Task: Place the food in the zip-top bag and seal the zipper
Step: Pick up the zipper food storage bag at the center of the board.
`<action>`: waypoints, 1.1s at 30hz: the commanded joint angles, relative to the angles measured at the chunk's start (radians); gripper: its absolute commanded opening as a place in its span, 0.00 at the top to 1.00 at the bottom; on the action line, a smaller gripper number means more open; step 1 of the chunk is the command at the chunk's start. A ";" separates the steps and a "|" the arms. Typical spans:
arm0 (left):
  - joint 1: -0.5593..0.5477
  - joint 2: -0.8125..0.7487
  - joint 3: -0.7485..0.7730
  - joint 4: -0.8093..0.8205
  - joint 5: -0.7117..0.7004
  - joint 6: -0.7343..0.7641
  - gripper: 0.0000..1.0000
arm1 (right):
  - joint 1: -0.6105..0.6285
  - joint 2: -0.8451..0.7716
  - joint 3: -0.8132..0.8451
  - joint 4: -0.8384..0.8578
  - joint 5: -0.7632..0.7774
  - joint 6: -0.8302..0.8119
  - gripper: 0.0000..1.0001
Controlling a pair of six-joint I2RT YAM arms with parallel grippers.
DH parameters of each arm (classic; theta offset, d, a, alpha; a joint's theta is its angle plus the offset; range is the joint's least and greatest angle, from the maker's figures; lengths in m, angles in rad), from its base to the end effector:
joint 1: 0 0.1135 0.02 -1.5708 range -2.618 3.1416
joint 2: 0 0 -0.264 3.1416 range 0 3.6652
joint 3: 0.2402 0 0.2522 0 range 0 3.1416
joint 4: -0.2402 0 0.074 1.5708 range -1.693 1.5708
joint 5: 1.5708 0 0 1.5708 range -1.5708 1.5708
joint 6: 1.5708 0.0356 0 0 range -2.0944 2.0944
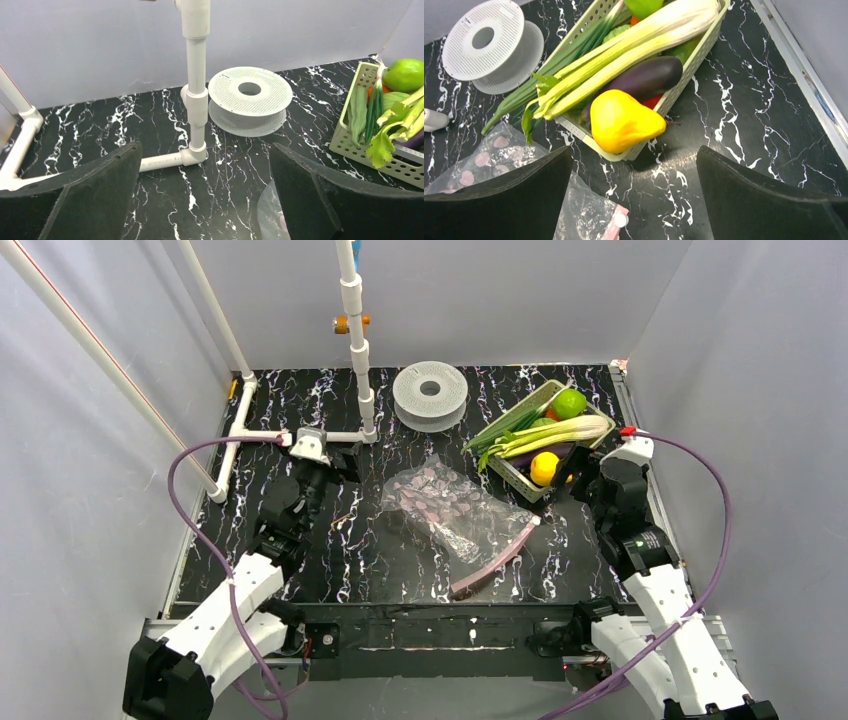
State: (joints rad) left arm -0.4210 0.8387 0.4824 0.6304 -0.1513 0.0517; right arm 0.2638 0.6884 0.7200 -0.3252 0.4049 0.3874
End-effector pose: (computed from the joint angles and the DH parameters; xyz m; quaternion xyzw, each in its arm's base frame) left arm 0.1840 -0.0765 0.3102 0.0824 0.5995 -0.1011 0.7897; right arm 0.1593 0.0285 0.3180 0.1682 0.7776 0.0338 0.6049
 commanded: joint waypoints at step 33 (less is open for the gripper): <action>-0.096 0.265 0.469 -0.624 0.552 -0.275 0.01 | -0.001 -0.051 -0.245 -0.165 -0.796 0.454 0.06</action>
State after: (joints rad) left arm -0.4740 1.0939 0.8978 0.0128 0.2985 -0.2363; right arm 0.2638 0.6071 0.4870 -0.5205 -0.3634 0.8276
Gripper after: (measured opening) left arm 0.992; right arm 0.977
